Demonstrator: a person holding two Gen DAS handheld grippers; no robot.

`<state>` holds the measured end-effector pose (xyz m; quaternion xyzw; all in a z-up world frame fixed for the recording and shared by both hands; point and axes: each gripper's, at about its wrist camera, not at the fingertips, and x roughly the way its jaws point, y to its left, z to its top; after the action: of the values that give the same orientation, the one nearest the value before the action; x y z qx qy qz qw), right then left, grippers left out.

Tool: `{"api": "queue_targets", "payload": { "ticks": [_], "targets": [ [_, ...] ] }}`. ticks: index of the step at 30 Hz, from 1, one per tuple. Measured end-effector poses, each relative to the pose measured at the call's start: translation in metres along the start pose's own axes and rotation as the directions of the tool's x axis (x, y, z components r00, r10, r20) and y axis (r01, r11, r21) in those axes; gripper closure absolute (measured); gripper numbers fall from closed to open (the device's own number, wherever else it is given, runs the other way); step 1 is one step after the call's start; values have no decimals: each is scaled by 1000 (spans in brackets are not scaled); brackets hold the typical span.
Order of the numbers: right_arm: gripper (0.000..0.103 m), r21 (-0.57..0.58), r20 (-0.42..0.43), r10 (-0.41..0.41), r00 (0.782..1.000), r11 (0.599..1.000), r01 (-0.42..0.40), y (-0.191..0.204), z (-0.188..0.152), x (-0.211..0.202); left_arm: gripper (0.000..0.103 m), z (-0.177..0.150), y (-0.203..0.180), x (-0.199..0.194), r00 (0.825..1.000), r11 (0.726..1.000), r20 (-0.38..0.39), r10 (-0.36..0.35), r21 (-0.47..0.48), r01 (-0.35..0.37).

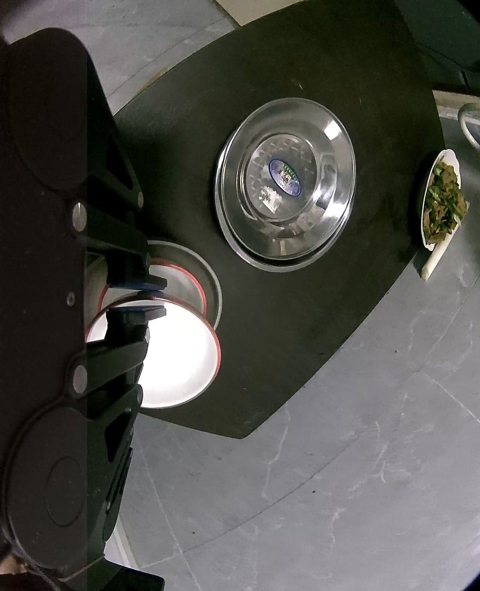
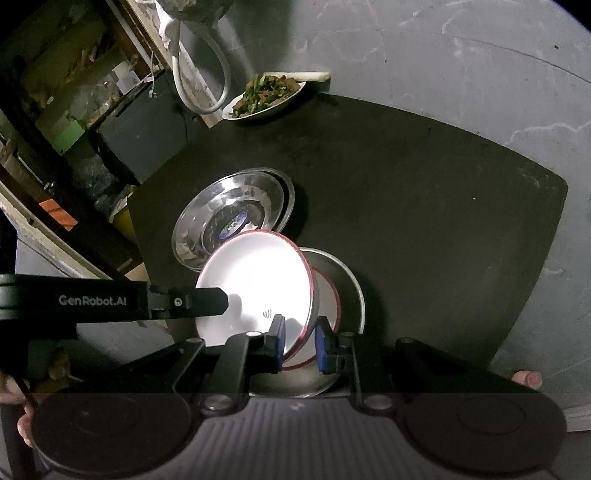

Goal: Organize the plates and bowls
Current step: 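Carry the second white bowl and lower it into the nested bowls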

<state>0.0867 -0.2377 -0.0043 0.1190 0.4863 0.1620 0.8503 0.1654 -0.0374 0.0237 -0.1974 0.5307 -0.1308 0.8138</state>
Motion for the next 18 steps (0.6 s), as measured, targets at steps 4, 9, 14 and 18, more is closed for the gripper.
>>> {"api": "queue_targets", "payload": {
  "ticks": [4,9,14,18],
  "targets": [
    [84,16,-7,0,1000,1000,0,-3,-2,2,96,1,1,5,1000,1000,-16,6,4,-6],
    [84,26,-22,-3,1000,1000,3,-3,0,8,96,2,2,11,999,999,-33,32,13,-31],
    [84,30,-22,-12,1000,999,13,0,2,15,96,5,5,15,998,999,-44,41,16,-40],
    [84,38,-28,-18,999,999,19,0,1,18,96,7,6,19,997,999,-60,48,16,-47]
  ]
}}
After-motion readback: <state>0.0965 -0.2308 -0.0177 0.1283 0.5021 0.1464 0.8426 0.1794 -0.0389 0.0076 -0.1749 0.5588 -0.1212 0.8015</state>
